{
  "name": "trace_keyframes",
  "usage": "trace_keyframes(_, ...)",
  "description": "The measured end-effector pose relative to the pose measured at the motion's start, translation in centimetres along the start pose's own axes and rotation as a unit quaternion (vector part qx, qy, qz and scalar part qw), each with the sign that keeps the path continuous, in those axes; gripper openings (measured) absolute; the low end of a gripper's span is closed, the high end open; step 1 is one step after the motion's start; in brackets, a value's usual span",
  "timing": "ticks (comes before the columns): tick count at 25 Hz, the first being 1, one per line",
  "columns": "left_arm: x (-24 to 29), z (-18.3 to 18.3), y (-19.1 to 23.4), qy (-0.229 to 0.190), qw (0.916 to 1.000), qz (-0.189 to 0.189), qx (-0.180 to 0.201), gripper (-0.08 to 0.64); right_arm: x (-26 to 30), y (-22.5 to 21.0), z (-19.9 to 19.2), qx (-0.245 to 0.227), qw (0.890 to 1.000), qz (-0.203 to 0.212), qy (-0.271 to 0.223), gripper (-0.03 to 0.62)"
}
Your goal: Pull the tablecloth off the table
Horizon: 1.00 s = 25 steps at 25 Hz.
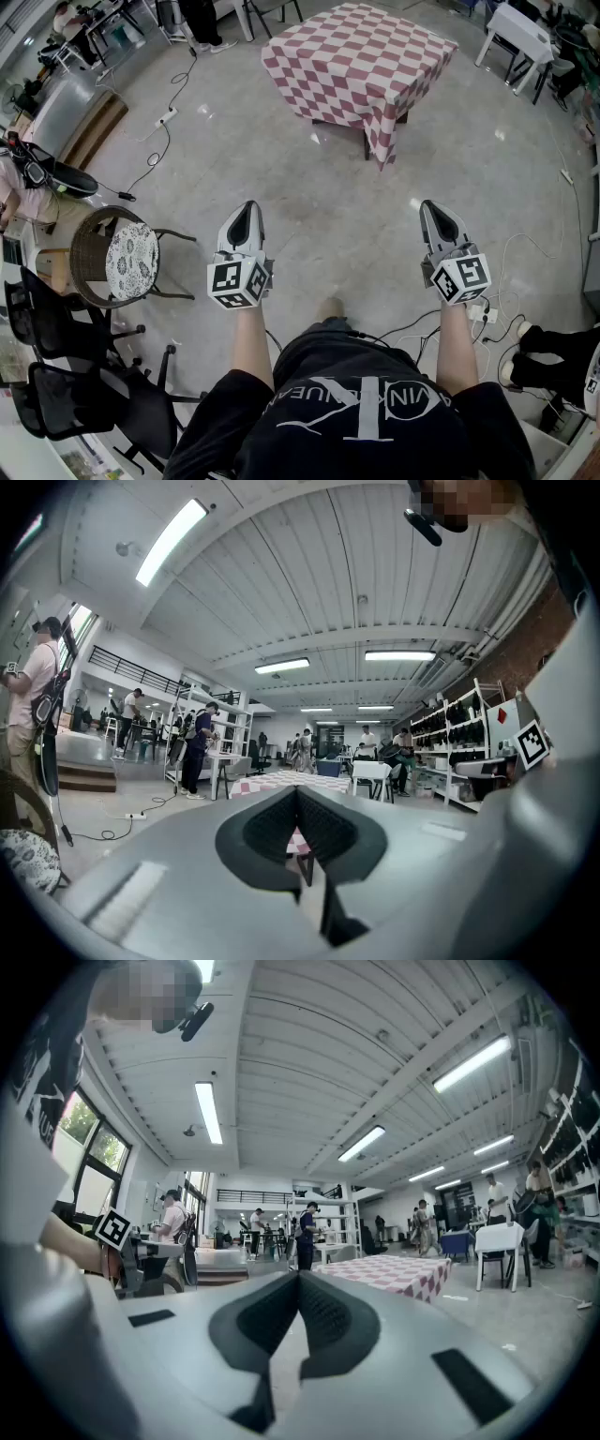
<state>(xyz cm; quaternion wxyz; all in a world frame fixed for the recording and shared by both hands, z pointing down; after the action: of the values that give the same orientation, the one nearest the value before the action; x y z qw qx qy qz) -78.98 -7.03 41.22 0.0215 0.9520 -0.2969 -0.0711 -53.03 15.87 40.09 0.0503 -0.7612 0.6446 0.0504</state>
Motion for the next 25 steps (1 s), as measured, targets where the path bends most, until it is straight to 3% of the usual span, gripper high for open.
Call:
trace_keyframes(13, 5.2, -1.1, 4.8, -0.004, 1.0000, -0.002, -0.006, 0.009, 5.8, -0.5, -1.4, -0.006, 1.000, -0.012, -0.007, 0.011)
trace_keyframes(25, 9.1, -2.7, 3.9, 0.007, 0.9997, -0.002, -0.022, 0.011, 6.6, -5.8, -1.6, 0.000, 0.999, -0.038, -0.010, 0.012)
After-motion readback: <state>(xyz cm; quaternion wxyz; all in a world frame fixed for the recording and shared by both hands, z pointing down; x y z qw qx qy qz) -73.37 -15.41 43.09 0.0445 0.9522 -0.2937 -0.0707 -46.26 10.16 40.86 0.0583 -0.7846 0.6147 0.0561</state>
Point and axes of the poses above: the fingertips, and each gripper's own axes: x forward along the fingers, y to its left, z out of its top, the point moved 1 cm from there along -x, backward along the fingers, and after that the axes turned 10 degrees about -y, right-handed, at the moved point
